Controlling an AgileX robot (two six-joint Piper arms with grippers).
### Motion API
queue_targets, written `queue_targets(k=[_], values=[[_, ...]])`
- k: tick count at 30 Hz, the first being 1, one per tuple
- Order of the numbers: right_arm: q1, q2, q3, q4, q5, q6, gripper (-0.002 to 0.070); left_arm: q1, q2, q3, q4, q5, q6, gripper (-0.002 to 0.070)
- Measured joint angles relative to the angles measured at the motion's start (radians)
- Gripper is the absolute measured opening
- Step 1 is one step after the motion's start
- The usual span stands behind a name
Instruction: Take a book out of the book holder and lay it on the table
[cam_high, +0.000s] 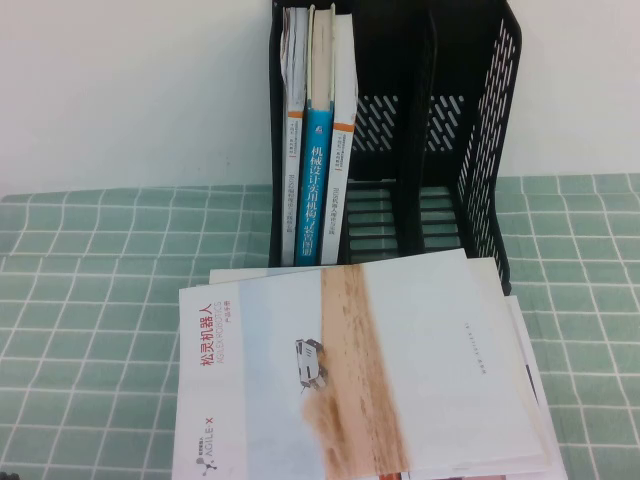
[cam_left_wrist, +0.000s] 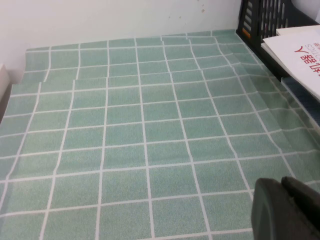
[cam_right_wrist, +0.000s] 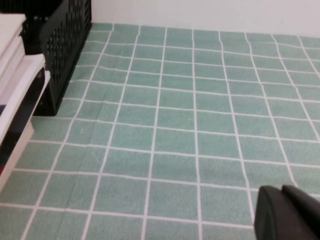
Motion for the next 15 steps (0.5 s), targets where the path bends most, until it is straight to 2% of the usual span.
queue_targets(k=[15], values=[[0.000,0.000,0.000,0.000,0.000,-0.017,-0.0002,0.000,0.000,0.000,0.000,0.000,0.002,-0.0003]])
